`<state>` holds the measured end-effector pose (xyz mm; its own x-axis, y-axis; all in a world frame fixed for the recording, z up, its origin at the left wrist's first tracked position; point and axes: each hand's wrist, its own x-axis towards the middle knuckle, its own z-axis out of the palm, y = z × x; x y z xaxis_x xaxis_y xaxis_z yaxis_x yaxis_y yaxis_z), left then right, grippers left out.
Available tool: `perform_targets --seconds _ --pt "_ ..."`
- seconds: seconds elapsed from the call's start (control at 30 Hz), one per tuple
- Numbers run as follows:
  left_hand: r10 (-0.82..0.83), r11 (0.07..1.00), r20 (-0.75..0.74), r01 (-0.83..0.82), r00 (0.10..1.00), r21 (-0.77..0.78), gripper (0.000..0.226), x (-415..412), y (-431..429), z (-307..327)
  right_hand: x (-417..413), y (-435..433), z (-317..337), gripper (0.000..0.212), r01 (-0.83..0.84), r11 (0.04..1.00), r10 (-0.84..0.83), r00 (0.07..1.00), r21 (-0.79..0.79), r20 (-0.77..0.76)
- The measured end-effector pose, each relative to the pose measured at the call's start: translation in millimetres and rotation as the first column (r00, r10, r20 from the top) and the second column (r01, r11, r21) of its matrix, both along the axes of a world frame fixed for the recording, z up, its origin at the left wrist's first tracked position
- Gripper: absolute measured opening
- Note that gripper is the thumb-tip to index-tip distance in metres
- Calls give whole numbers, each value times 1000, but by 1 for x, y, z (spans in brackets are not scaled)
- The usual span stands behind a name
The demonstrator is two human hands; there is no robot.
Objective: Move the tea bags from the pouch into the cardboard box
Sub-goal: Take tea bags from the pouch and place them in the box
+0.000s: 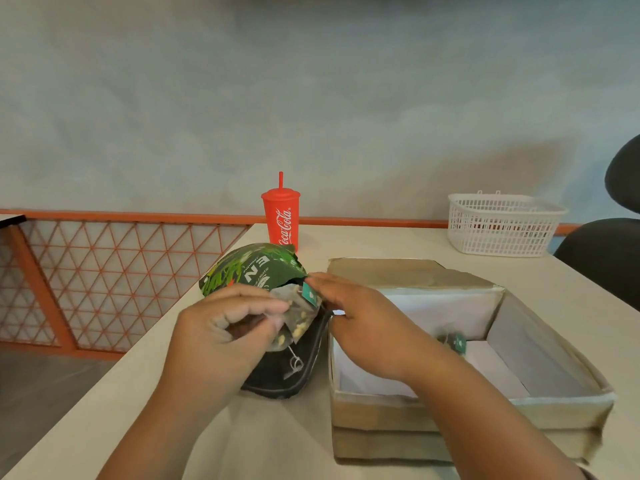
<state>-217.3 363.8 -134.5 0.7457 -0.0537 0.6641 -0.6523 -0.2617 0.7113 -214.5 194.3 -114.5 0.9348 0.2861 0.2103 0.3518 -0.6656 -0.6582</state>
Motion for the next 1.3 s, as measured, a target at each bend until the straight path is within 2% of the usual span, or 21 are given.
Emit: perform_targets --seconds 0.13,0.2,0.27,0.33,0.4,0.47,0.53,0.57,0.67,0.73,0.77,0.83,0.93,1.0,1.13,1.3 --pt "-41 995 -79 33 996 -98 20 3 1 -2 -4 0 5 46 3 997 1 998 77 -59" --pt "-66 988 -105 50 992 -149 20 3 -1 -2 -7 -1 11 42 -2 972 27 994 234 -102" --pt "-87 973 -131 56 988 -225 18 3 -4 -3 -10 -3 17 46 -12 896 116 971 443 -207" --pt "-145 938 -162 84 976 -335 17 3 -6 -3 -14 -4 19 62 -73 841 243 936 536 -254" --pt "-220 890 -203 111 954 -442 19 2 -9 -3 -16 -3 17 79 -167 842 322 918 513 -230" --pt "-279 856 -237 129 931 -501 15 0 -15 -1 -16 2 12 88 -215 846 335 927 488 -172" --pt "-285 852 -278 110 917 -511 30 -1 -19 -2 -15 8 8 83 -188 860 265 959 475 -100" --pt "-297 845 -286 112 911 -523 31 -1 -20 -2 -14 10 7 76 -157 867 215 974 473 -71" --pt "-345 813 -247 158 905 -560 20 -1 -17 -2 -12 8 9 54 -82 877 122 991 473 -54" --pt "-279 855 -219 138 935 -499 22 -2 -15 -3 -13 0 15 45 -56 875 98 993 482 -63" --pt "-175 909 -190 84 966 -408 23 -2 -14 -4 -15 -5 19 42 -42 875 78 996 483 -54" --pt "68 987 -31 -71 997 -147 25 -3 -12 -4 -18 -20 29 40 4 902 2 1000 431 -13" --pt "198 966 167 -221 966 131 19 1 -8 -7 -20 -52 41 38 146 959 -164 985 244 52" --pt "237 919 244 -299 940 256 26 6 -5 -11 -21 -75 44 37 246 959 -255 966 143 49" --pt "301 841 296 -399 906 365 30 13 -4 -16 -20 -113 40 30 359 924 -369 927 -131 -62" --pt "288 844 295 -387 911 372 42 20 -1 -24 -17 -140 29 25 432 831 -512 841 -349 -178"
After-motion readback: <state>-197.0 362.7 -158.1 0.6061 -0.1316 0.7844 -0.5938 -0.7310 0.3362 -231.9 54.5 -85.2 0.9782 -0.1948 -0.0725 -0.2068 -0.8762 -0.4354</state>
